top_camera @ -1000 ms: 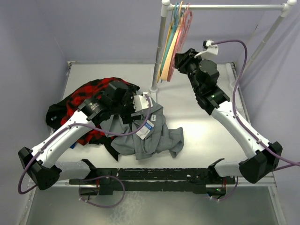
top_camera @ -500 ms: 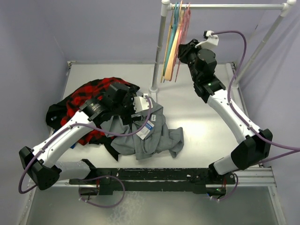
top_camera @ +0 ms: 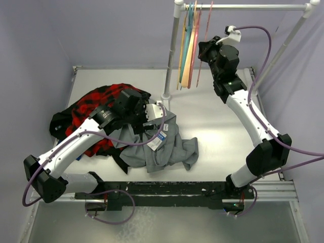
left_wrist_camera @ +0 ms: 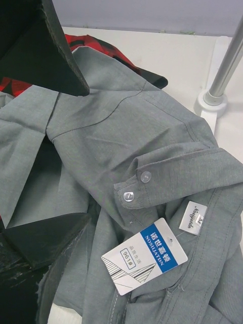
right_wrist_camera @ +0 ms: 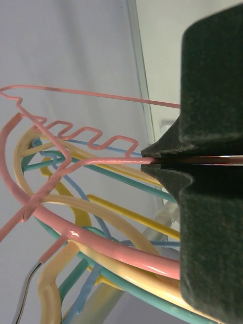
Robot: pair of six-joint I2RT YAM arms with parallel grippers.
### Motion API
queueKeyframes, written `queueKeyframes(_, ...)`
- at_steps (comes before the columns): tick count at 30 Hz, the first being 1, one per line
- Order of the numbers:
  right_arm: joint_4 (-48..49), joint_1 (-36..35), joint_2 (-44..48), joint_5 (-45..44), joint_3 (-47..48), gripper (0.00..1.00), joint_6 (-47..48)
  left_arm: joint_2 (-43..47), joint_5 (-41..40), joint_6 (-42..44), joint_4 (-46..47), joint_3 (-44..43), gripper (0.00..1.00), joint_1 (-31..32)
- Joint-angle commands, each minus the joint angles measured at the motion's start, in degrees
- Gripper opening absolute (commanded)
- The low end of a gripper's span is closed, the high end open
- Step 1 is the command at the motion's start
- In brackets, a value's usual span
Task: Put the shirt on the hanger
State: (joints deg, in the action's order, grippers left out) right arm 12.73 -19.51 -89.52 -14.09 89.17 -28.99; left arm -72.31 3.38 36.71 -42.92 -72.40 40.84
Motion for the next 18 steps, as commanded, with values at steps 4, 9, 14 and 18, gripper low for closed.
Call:
queueKeyframes(4, 0.6, 1.4, 5.7, 3.5, 3.7, 0.00, 2.5, -0.2, 0.8, 1.1, 0.1, -0.6, 1.00, -0.3)
queueKeyframes(9, 2.3, 1.6, 12.0, 3.5, -1.0, 0.00, 2.4, -1.1, 2.0, -0.2, -2.0, -3.3, 1.00, -0.3)
queueKeyframes(14, 0.6, 1.6, 16.9, 2.4, -4.5, 0.00, 2.5, -1.8, 6.2, -0.5, -4.7, -6.6, 0.99, -0.3)
queueKeyframes(18, -1.6, 1.6, 23.3, 3.9, -11.9, 0.00, 0.7, -2.6, 8.6, 0.3, -3.9, -5.9, 0.93, 0.6)
